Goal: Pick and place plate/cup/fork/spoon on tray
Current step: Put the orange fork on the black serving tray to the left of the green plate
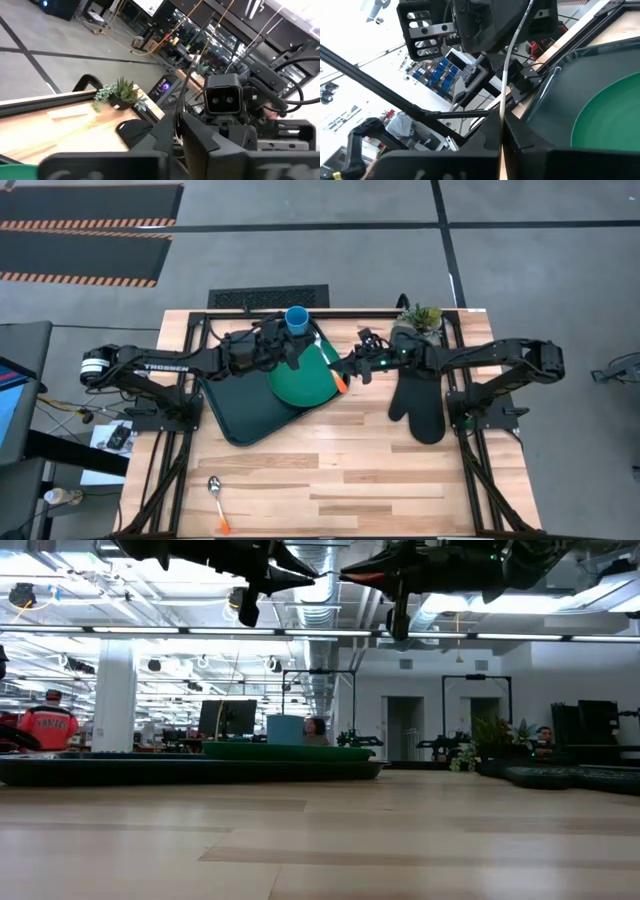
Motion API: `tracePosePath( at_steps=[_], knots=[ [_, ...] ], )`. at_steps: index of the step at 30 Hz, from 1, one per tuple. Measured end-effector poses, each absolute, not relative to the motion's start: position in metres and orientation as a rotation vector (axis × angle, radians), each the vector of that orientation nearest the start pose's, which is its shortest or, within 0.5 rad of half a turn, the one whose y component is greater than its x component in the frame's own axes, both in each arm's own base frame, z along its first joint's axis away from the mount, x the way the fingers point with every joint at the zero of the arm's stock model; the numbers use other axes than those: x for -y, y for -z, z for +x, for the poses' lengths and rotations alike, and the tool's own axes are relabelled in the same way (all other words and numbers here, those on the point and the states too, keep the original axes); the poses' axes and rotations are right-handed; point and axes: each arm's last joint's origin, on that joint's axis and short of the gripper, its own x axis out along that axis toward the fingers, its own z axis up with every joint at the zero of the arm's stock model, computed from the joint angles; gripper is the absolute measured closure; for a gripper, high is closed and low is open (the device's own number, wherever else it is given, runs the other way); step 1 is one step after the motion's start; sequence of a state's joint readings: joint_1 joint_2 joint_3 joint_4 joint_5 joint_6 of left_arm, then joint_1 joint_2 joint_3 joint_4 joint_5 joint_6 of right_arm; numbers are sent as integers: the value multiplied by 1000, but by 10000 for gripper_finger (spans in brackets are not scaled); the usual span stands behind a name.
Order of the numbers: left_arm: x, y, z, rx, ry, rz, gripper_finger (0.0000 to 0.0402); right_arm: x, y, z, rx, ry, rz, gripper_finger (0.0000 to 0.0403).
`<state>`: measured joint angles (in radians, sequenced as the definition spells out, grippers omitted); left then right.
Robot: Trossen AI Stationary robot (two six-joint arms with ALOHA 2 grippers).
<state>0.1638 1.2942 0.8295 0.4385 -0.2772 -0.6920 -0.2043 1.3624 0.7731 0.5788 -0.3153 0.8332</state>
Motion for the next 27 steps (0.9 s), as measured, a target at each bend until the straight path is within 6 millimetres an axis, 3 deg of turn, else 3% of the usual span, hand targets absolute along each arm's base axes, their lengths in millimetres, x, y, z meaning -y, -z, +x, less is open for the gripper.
tracePosePath(
  at_steps=[7, 14, 18, 21, 27],
  knots=[
    [-55, -303, 278, 142, -457, -738, 400, 60, -282, 285, -32, -104, 765, 299],
    [-53, -303, 250, -35, -542, -735, 401, 78, -300, 258, -46, -99, 760, 221],
    [-45, -296, 228, -204, -608, -772, 402, 85, -314, 236, -13, -53, 736, 205],
    [-35, -289, 215, -235, -595, -799, 402, 85, -324, 221, 3, -29, 708, 206],
    [-22, -243, 176, -241, -600, -962, 401, 82, -334, 199, 7, 2, 686, 220]
  ],
)
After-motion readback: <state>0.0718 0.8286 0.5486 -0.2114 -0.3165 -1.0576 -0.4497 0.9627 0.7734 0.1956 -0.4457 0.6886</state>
